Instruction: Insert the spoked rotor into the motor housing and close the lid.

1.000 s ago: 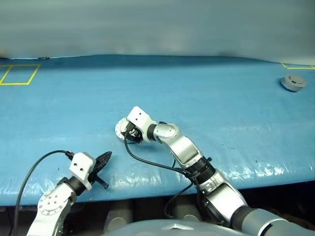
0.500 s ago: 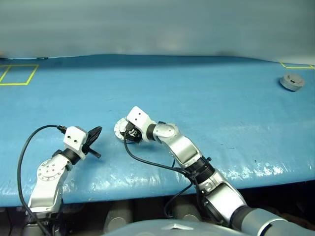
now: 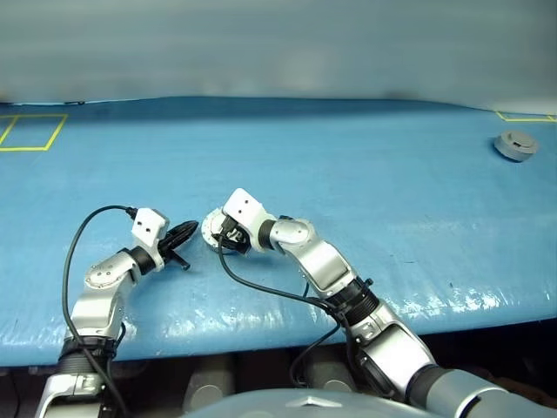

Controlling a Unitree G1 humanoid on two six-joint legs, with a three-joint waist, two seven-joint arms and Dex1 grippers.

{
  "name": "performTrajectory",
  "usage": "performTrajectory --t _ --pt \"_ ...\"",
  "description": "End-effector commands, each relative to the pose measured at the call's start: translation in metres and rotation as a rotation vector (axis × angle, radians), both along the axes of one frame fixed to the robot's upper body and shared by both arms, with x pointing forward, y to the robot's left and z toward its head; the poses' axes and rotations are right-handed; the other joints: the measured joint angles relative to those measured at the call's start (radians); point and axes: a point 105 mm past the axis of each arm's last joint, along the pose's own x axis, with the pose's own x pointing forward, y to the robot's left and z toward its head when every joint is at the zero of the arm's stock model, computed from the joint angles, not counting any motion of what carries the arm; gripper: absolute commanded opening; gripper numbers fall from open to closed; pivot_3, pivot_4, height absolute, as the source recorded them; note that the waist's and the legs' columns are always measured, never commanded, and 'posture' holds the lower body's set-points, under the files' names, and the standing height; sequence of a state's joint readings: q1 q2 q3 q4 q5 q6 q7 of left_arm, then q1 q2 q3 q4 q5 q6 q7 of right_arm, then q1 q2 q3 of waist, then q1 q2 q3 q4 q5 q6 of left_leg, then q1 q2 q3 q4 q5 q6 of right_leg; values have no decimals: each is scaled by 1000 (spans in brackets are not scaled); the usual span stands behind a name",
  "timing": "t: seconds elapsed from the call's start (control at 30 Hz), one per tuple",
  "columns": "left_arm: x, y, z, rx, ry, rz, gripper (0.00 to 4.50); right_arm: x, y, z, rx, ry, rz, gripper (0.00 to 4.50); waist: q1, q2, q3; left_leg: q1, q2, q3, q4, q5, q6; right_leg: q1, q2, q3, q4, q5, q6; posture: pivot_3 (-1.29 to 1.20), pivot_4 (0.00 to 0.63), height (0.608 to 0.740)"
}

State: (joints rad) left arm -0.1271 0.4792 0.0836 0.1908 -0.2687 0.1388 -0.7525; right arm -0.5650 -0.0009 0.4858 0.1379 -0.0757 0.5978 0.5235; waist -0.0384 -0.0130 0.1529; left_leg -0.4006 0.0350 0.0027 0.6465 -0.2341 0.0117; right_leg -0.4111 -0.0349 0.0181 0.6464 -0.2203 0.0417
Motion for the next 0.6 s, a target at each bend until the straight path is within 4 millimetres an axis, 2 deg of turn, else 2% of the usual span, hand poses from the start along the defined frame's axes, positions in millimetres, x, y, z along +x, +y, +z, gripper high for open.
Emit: performTrajectory --t 0.03,0.23,0.6 --pt "7 1 3 32 4 -5 46 0 -6 -11 -28 32 -27 3246 1 0 0 0 0 0 0 0 0 0 0 0 0 0 0 0 150 740" --pt "15 -4 3 33 -1 -5 46 -1 -4 -9 -17 33 -26 3246 1 0 0 0 0 0 0 0 0 0 0 0 0 0 0 0 150 740" --pt "13 -7 1 8 7 -27 46 -1 -2 -9 -22 48 -43 3246 1 0 0 0 0 0 0 0 0 0 0 0 0 0 0 0 150 740"
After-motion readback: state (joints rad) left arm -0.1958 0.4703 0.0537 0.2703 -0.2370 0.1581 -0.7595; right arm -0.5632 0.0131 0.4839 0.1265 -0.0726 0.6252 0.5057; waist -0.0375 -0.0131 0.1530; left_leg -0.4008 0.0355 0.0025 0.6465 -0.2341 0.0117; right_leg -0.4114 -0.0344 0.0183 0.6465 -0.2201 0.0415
